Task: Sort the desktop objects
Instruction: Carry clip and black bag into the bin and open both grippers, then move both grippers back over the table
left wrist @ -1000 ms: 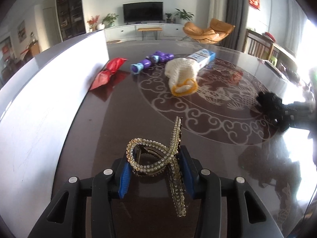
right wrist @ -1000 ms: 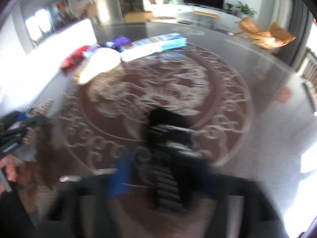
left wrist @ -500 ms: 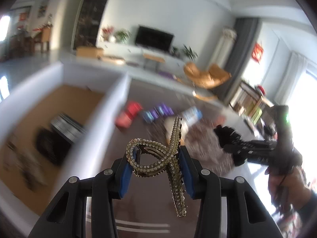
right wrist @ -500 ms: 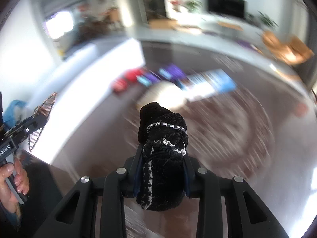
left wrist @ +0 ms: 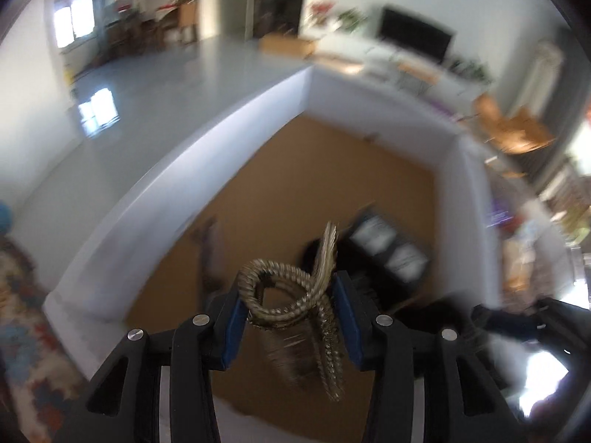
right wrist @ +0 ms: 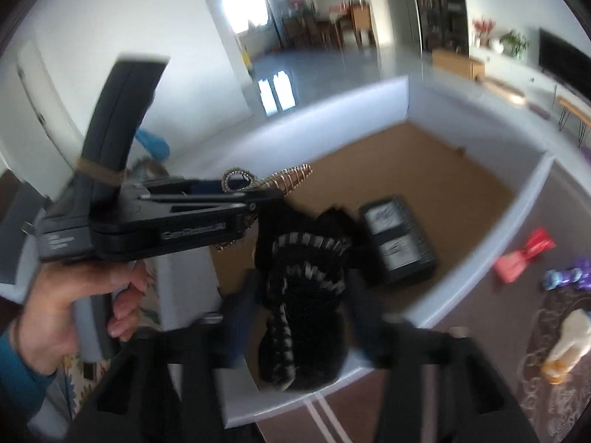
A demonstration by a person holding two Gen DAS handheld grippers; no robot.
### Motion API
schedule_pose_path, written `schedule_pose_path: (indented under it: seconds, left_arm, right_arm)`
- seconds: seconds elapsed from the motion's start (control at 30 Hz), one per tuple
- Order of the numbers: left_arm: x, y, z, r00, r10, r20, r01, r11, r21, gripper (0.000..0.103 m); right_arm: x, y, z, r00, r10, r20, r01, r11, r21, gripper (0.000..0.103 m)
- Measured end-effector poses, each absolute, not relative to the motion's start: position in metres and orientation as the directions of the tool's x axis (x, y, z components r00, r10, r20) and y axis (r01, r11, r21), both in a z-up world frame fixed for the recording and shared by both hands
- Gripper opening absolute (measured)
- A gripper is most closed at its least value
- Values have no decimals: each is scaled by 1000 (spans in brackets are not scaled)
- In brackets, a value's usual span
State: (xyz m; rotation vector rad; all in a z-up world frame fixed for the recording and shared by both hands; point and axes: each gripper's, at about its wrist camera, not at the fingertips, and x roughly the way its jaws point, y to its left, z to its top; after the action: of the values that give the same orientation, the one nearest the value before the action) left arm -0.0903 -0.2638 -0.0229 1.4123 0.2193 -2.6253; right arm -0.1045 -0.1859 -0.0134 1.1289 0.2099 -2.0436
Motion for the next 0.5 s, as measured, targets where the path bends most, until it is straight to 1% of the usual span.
schedule_pose_path:
  seconds: [0.03, 0.07, 0.1, 0.13, 0.2, 0.27, 0.37, 0.43, 0.5]
  left_arm:
    - [-88, -265, -28, -532, -95, -841, 225, -974, -33, 57]
    - [-83, -267, -31, -532, -105, -840, 237, -971, -29, 73]
    - [-76, -268, -32, -544, -112, -832, 249, -968, -33, 79]
    - [-70, -267, -32, -561, -114, -820, 254, -966, -39, 82]
    - [-54, -268, -27, -600, -109, -793, 251, -966, -57, 82]
    - [-41, -256, -17, -638, -89, -765, 226, -971, -75, 82]
    - [-28, -224, 7, -699, -39, -714, 154, -983, -96, 82]
    - [-22, -193, 23, -730, 22, -683, 78, -990, -116, 82]
    - [-16, -152, 37, -747, 123, -653, -35, -989, -146, 87]
  right_arm:
    - [-105, -190, -17, -313, -537, -783, 691, -694, 200, 75]
    - [-104, -191, -18, -326, -536, -779, 686, -701, 195, 75]
    - [-103, -184, -16, -339, -552, -762, 678, -705, 209, 77]
    - [-102, -177, -13, -347, -568, -746, 672, -706, 225, 79]
    - [-100, -149, -8, -383, -588, -713, 655, -717, 239, 92]
    - [-89, -105, -7, -466, -560, -685, 620, -759, 199, 98]
    - [-80, -35, -25, -554, -467, -689, 534, -835, 136, 99]
    - [-73, 25, -46, -602, -343, -721, 426, -902, 73, 99]
    - [-70, 86, -72, -608, -207, -767, 297, -954, 22, 99]
